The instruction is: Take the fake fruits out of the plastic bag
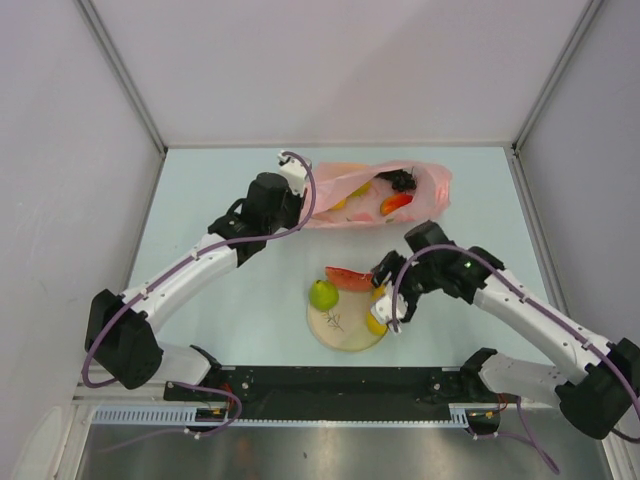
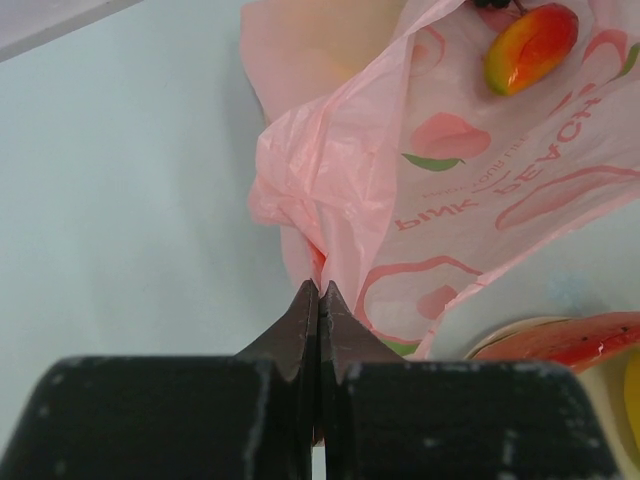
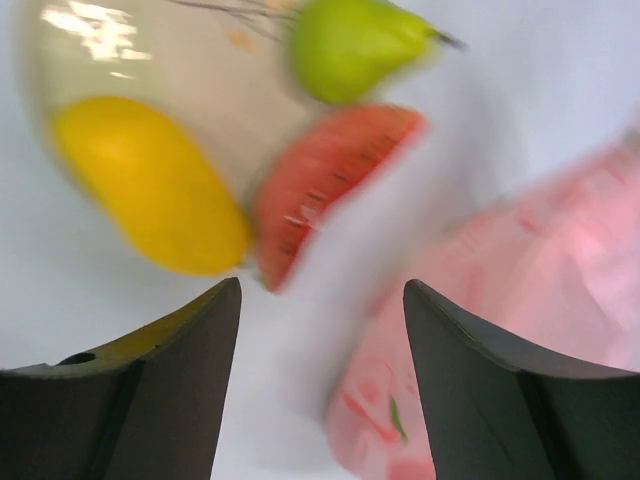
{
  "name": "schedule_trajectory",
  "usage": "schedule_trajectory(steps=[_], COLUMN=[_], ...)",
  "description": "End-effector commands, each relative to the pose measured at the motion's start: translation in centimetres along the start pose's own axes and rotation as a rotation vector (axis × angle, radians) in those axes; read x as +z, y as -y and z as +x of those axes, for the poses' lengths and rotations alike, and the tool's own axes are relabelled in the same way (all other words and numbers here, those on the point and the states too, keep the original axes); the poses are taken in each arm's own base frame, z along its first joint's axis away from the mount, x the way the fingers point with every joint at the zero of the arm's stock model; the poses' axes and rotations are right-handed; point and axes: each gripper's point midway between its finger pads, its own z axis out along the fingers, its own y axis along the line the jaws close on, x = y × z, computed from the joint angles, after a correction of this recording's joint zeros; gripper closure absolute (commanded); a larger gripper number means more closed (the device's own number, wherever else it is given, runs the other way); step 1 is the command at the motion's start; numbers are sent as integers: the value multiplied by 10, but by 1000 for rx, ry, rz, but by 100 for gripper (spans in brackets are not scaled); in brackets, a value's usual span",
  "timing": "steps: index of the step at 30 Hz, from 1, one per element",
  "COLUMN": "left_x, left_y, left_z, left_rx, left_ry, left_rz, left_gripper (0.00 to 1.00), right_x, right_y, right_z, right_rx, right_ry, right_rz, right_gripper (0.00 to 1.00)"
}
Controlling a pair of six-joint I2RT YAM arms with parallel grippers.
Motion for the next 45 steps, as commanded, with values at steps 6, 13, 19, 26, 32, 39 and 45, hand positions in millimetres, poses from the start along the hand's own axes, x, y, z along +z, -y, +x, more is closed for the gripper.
schedule_trajectory(steps=[6, 13, 19, 26, 32, 39, 45], left_x=[-13, -21, -21, -16, -8, -11, -9], left_y=[6, -4, -20, -33, -20, -27, -26], left_z=[-16, -14, -11, -4, 0, -15, -26], left_rx=[94, 152, 127, 93, 36, 7, -1], left_ry=[38, 37, 48, 39, 7, 43, 69], left_rz=[72, 41, -33, -95, -48, -91, -93], left_gripper=[100, 100, 100, 100, 100, 100, 100], right_x=[-78, -30, 29, 54, 39, 60, 73], right_y=[201, 212, 148, 122, 166, 185, 194], right_z=[92, 145, 126, 131, 181, 210, 223], right_rx=[477, 643, 902, 955, 948, 1095, 1247], right_ry=[-82, -99, -22, -43, -100, -89, -37], right_rz=[866, 890, 648, 626, 828, 782, 837], right_gripper=[51, 86, 91, 89, 82, 77, 69])
